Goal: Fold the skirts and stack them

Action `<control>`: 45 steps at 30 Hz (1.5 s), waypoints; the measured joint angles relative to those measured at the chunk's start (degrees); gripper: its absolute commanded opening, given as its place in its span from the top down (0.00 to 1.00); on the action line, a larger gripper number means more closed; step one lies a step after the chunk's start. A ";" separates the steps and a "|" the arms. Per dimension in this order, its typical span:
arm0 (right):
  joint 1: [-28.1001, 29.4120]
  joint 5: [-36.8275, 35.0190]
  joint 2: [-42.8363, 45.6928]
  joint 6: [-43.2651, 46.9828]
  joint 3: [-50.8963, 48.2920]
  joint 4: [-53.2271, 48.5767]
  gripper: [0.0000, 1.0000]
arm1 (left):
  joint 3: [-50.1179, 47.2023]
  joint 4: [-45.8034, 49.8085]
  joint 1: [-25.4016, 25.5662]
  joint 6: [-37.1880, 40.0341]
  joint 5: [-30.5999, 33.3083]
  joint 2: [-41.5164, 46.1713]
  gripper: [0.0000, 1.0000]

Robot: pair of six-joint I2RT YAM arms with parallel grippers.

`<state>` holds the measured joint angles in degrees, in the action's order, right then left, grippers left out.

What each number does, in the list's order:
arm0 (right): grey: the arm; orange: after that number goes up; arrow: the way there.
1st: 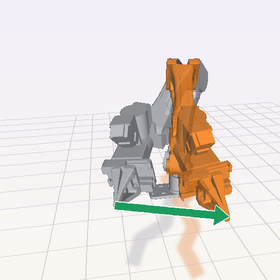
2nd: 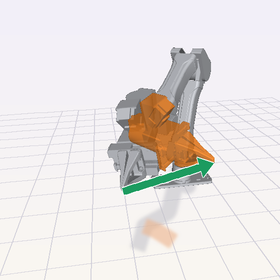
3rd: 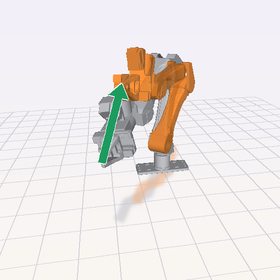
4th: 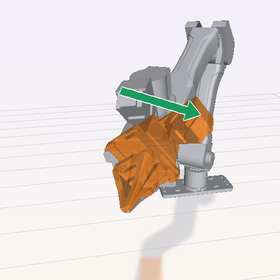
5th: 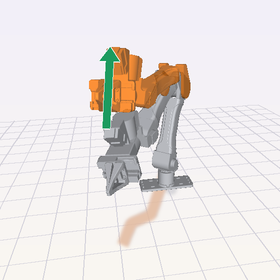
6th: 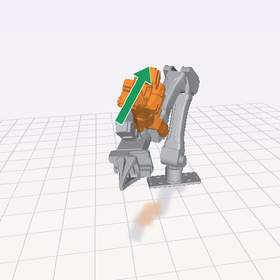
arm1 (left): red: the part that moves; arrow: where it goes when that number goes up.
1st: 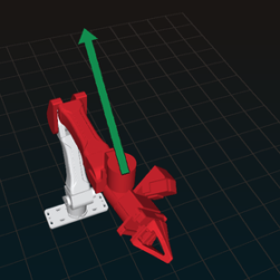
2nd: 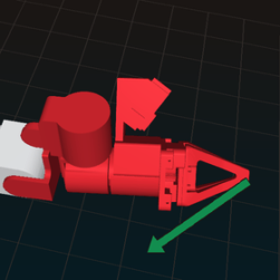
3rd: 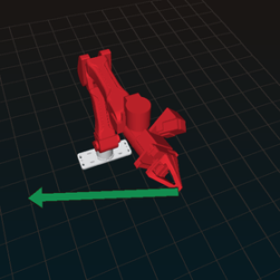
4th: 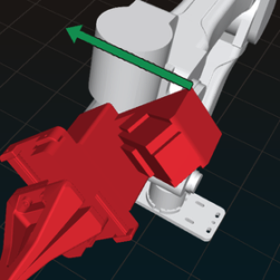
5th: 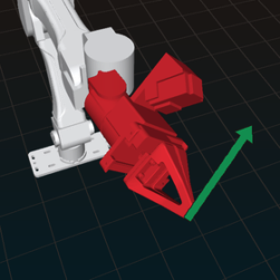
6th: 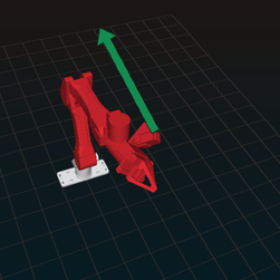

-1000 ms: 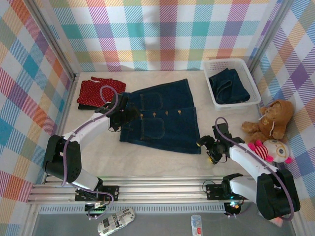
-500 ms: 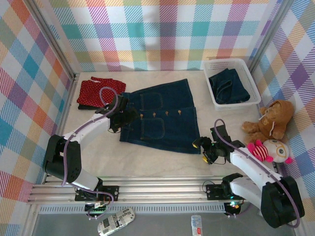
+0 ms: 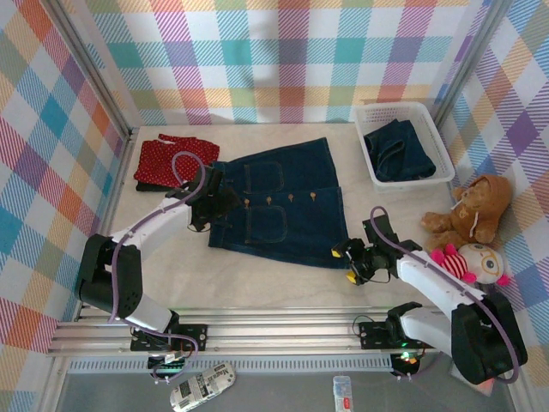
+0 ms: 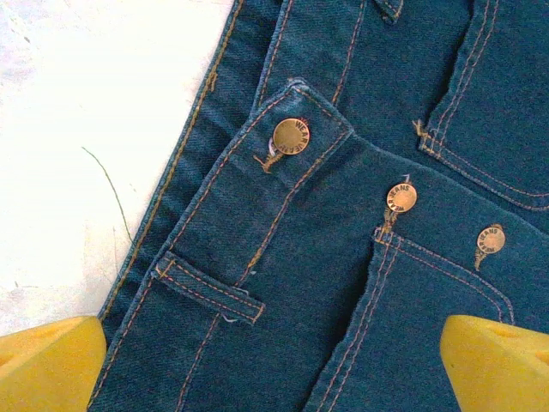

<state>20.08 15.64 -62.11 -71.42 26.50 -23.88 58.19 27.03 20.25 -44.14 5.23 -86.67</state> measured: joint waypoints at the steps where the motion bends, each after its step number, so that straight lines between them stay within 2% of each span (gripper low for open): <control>1: 0.09 -0.15 0.00 -0.22 0.00 0.39 0.30 | 0.00 0.00 -0.04 0.00 0.00 -0.04 0.00; 13: 0.17 -2.80 0.00 -2.97 -1.95 2.34 0.31 | 0.00 0.09 -0.70 0.00 -0.22 -1.25 0.00; 15: 0.17 -3.06 0.00 -3.10 -2.58 2.49 0.34 | 0.00 0.09 -0.70 0.00 -0.22 -1.36 0.00; 19: 0.17 -3.67 0.35 -3.21 -3.34 2.91 0.46 | 0.00 0.15 -0.70 -0.04 -0.42 -1.36 0.00; 26: 0.24 -6.95 4.20 -2.93 -4.87 5.40 0.81 | 0.00 1.40 -0.92 -0.42 -0.90 -1.36 0.00; 29: 0.24 -7.98 7.34 -2.75 -4.90 5.57 1.00 | -1.03 1.88 -0.92 -1.31 -0.87 -0.94 0.00; 34: 0.24 -8.55 10.95 -3.39 -6.75 7.48 1.00 | -4.48 4.44 -0.90 -3.43 -2.23 0.76 0.00; 38: 0.24 -8.52 12.44 -4.11 -9.38 8.46 1.00 | -8.90 4.24 -0.87 -6.16 -6.45 1.42 0.00; 41: 0.24 -8.57 13.53 -4.68 -10.25 9.07 1.00 | -12.92 3.74 -0.83 -8.63 -9.73 1.64 0.05; 45: 0.24 -8.59 14.45 -5.07 -11.08 10.45 1.00 | -15.13 0.92 -1.01 -11.72 -11.72 3.32 0.19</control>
<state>20.32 7.05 -47.66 -76.49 15.42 -13.43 43.07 27.94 19.25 -55.86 -6.48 -83.35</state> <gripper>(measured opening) 0.051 0.873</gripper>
